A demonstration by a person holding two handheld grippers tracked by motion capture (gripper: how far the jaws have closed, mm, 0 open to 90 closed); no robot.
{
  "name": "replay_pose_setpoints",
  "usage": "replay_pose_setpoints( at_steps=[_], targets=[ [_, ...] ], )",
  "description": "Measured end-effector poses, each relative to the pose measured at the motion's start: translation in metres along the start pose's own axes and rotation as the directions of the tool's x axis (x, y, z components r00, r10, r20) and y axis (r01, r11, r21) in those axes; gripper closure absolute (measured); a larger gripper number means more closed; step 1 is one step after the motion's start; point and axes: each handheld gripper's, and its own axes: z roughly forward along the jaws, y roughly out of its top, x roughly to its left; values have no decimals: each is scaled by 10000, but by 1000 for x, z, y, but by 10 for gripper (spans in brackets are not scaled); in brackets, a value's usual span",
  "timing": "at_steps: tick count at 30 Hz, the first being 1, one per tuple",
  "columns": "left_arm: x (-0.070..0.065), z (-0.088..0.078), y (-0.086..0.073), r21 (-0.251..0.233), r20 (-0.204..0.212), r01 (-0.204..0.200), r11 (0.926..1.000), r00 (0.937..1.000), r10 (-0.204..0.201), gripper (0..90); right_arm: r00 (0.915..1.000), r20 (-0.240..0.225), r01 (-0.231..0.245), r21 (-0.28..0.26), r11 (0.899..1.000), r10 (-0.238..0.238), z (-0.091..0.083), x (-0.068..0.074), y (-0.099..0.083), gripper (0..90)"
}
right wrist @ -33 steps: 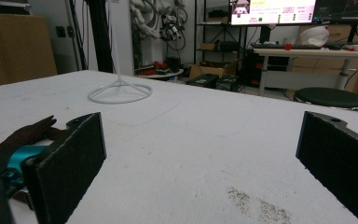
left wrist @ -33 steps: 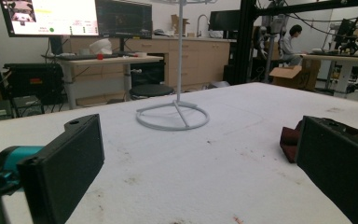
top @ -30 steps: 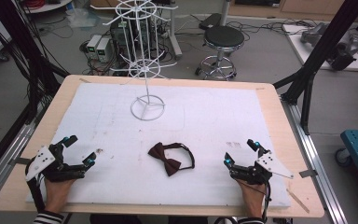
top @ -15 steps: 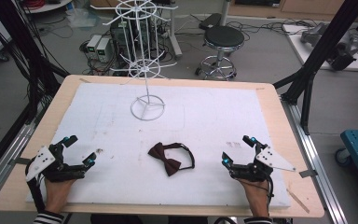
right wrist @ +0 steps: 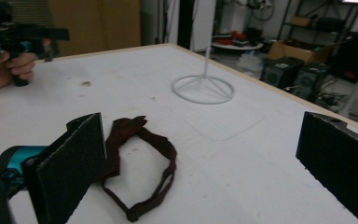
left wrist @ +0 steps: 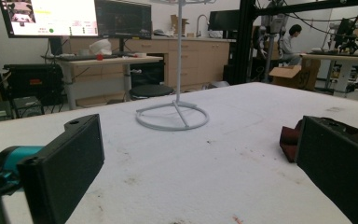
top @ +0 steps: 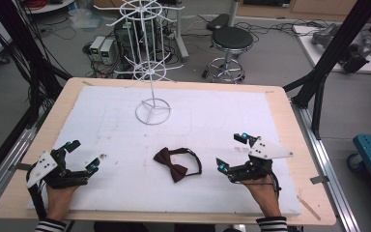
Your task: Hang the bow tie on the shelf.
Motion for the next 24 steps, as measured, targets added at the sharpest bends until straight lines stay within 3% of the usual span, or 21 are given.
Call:
replay_pose_setpoints(
  at_steps=[4,10,21,24],
  targets=[
    [0,0,0,6,-2,-5,10000,10000,5,17,9979,-613,233,460,9987,-205,11,4,9,8],
    [0,0,0,8,-4,-10,10000,10000,10,17,9909,-1159,854,1434,9860,-690,29,10,20,8],
    [0,0,0,24,-1,-17,10000,10000,17,17,9562,-2625,2040,2816,9376,-1292,68,26,31,8],
    [0,0,0,28,-10,-18,10000,10000,18,17,9529,-2768,2109,3105,9269,-1241,76,29,32,8]
  ],
)
